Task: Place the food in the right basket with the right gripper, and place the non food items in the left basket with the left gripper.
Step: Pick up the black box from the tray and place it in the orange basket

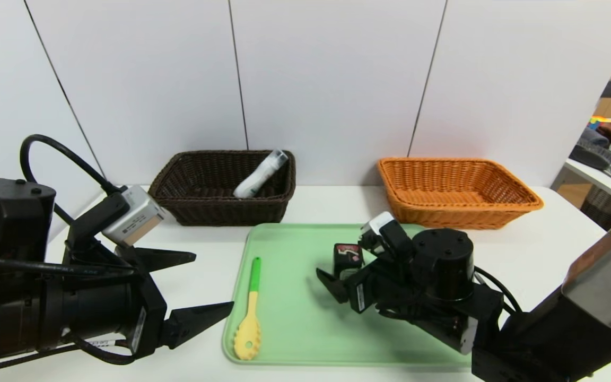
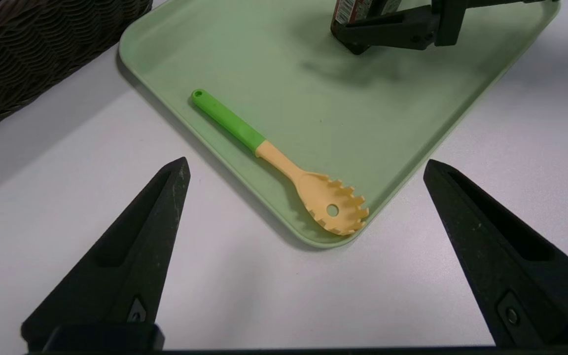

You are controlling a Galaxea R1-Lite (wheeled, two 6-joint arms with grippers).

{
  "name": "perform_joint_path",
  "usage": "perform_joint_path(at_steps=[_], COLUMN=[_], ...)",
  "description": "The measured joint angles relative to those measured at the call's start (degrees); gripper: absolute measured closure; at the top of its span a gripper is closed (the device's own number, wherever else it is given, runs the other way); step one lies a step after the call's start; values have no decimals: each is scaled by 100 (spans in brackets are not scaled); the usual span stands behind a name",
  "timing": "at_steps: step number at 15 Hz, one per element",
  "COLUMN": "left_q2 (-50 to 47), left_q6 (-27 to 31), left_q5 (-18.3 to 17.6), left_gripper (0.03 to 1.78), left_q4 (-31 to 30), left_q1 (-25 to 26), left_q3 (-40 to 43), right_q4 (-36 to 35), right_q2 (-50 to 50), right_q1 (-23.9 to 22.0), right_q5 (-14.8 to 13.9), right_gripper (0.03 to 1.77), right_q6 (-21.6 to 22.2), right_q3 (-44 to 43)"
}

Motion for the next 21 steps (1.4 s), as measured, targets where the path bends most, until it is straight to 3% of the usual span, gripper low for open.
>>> perform_joint_path(at_steps=[12,17,19,21], left_q2=[49,49,46,46], left_q6=[4,0,0,0], left_q5=[-9,-11,-43,-94], left_gripper=[12,12,12,12], left_q4=[-11,-13,-11,-11], left_q1=[-2,0,0,0], left_q3=[-35,-41,-41,-44], right_q4=[-52,-50,-50,-50], right_q2=[123,121,115,106], right_q1=[34,39,39,39], right_q5=[-29,-30,-29,-29], right_gripper=[9,80,100,104], right_q6=[40,43,43,43], right_q3=[46,68,74,80])
